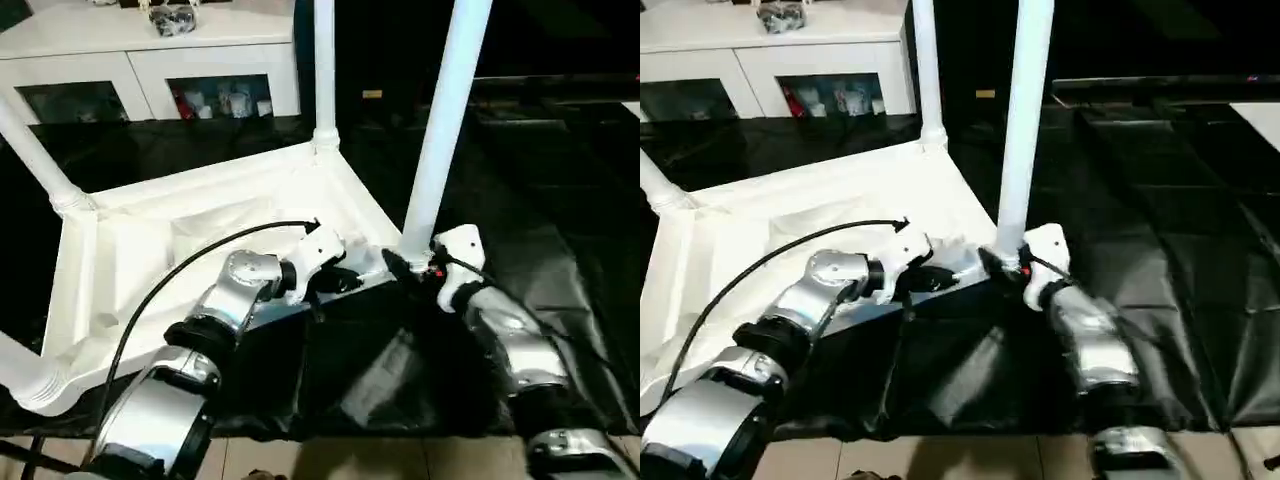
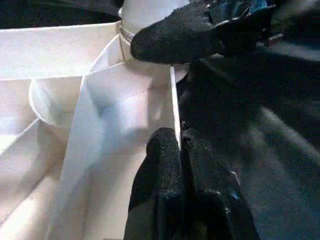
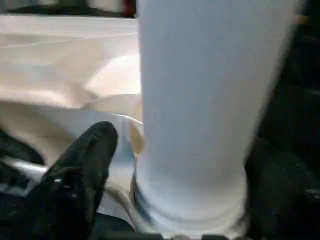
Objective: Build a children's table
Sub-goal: Rotate leg to tighten
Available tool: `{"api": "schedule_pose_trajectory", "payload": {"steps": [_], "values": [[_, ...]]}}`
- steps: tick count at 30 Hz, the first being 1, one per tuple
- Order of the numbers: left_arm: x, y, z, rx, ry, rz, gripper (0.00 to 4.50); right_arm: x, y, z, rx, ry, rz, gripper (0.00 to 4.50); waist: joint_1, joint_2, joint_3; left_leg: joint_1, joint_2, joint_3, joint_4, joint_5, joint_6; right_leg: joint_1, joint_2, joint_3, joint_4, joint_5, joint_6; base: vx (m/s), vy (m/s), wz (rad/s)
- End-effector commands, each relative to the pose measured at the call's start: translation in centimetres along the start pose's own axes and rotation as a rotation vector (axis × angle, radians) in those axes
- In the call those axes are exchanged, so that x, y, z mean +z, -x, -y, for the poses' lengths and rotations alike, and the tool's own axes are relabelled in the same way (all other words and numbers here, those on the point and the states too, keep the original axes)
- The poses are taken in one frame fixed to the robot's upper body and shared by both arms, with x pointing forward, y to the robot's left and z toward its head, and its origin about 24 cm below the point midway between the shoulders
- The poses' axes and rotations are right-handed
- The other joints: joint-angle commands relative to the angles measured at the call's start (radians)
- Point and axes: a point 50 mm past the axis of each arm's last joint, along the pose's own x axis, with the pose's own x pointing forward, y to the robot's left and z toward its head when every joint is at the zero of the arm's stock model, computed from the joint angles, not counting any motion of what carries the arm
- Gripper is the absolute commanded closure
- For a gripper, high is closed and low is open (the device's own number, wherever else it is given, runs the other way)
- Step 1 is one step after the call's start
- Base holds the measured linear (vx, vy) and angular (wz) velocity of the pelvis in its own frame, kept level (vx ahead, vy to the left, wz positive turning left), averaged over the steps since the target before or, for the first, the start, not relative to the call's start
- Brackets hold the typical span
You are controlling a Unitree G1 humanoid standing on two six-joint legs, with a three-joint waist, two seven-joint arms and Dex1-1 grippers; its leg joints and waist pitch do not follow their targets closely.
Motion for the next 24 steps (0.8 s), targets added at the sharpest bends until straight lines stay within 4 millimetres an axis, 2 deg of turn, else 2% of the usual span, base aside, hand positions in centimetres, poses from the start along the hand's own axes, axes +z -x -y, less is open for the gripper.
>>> {"api": "schedule_pose_trajectory", "payload": {"steps": [1,2,4,5,11,13,15,18,24], "values": [[-0.5,0.1,0.9,-0.121,-0.013,0.002,4.50,0.9,0.0,-0.9,0.157,0.008,0.024,0.32,0.004,-0.020,-0.066,0.028,0.045,-0.023,-0.062,-0.134,0.144,0.037,-0.011,-0.003,-0.040,0.026,-0.249,0.000,0.000,0.00],[-0.5,0.2,0.9,-0.129,-0.011,0.002,4.50,1.0,0.2,-0.8,0.176,0.008,0.024,0.32,0.007,-0.020,-0.067,0.027,0.044,-0.022,-0.059,-0.120,0.160,0.037,-0.012,-0.003,-0.037,0.047,-0.258,0.000,0.000,0.00],[-0.7,0.9,0.7,-0.157,-0.018,-0.007,4.50,1.1,0.9,-0.7,0.261,0.009,0.009,0.32,0.008,-0.020,-0.067,0.027,0.045,-0.022,-0.058,-0.118,0.165,0.037,-0.013,-0.005,-0.035,0.041,-0.263,0.000,0.000,0.00],[-0.8,1.3,0.7,-0.171,-0.023,-0.011,4.50,1.1,1.2,-0.7,0.309,0.018,-0.006,0.32,0.012,-0.019,-0.065,0.030,0.049,-0.023,-0.060,-0.135,0.163,0.035,-0.013,-0.005,-0.039,0.008,-0.265,0.000,0.000,0.00],[-1.4,3.4,0.4,-0.262,-0.032,-0.059,4.50,0.9,2.7,-0.9,0.517,0.064,-0.108,0.87,0.014,-0.023,-0.057,0.034,0.050,-0.023,-0.072,-0.226,0.103,0.033,-0.013,-0.001,-0.051,-0.125,-0.260,0.000,0.000,0.00],[-1.5,3.8,0.3,-0.278,-0.034,-0.069,4.50,0.8,3.0,-1.1,0.562,0.075,-0.138,0.99,0.015,-0.023,-0.056,0.034,0.052,-0.023,-0.075,-0.235,0.094,0.032,-0.015,0.001,-0.052,-0.141,-0.254,0.000,0.000,0.00],[-1.5,4.1,0.1,-0.287,-0.039,-0.083,4.50,0.6,3.1,-1.1,0.596,0.083,-0.167,1.03,0.015,-0.022,-0.056,0.035,0.052,-0.023,-0.076,-0.236,0.087,0.032,-0.014,0.000,-0.051,-0.142,-0.255,0.000,0.000,0.00],[-1.5,4.4,-0.1,-0.296,-0.047,-0.094,4.50,0.8,3.1,-1.0,0.617,0.087,-0.179,1.39,0.015,-0.024,-0.057,0.037,0.052,-0.023,-0.076,-0.238,0.080,0.032,-0.015,0.001,-0.050,-0.132,-0.261,0.000,0.000,0.00],[-1.3,4.4,-0.2,-0.300,-0.049,-0.088,4.50,1.0,2.9,-1.1,0.639,0.082,-0.173,1.79,0.017,-0.022,-0.060,0.035,0.050,-0.022,-0.070,-0.191,0.100,0.034,-0.016,0.000,-0.043,-0.063,-0.277,0.000,0.000,0.00]]}}
